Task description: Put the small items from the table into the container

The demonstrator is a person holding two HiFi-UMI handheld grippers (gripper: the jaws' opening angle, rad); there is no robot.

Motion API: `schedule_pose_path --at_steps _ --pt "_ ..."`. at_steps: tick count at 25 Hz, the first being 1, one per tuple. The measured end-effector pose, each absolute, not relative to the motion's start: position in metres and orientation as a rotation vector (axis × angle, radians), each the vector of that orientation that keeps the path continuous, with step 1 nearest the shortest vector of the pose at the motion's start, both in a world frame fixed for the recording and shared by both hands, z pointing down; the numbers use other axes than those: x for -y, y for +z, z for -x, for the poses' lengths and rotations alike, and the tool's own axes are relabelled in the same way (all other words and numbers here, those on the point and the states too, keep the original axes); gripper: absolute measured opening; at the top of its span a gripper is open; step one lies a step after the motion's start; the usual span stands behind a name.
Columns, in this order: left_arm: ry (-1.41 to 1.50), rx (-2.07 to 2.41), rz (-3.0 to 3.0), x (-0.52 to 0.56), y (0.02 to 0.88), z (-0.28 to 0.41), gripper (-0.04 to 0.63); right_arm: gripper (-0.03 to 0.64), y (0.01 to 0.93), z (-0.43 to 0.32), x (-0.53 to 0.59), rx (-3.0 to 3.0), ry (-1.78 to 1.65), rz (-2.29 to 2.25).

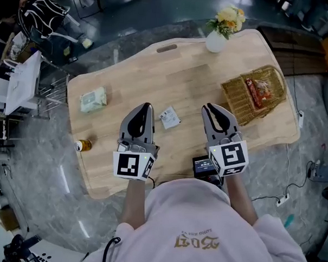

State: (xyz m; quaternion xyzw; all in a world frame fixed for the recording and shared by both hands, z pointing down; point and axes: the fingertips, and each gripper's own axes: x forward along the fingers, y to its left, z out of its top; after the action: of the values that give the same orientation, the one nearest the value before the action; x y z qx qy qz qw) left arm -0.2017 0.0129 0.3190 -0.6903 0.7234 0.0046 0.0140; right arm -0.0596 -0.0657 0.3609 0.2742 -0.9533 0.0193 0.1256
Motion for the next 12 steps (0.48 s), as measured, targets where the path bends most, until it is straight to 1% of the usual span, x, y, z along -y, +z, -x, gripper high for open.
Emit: schedule_pose_path --at_steps 12 --pt "-0.073 -2.343 2.128 -0.040 0.361 0.230 0.005 0.051 0.400 0.108 0.042 2.709 0.124 -0.631"
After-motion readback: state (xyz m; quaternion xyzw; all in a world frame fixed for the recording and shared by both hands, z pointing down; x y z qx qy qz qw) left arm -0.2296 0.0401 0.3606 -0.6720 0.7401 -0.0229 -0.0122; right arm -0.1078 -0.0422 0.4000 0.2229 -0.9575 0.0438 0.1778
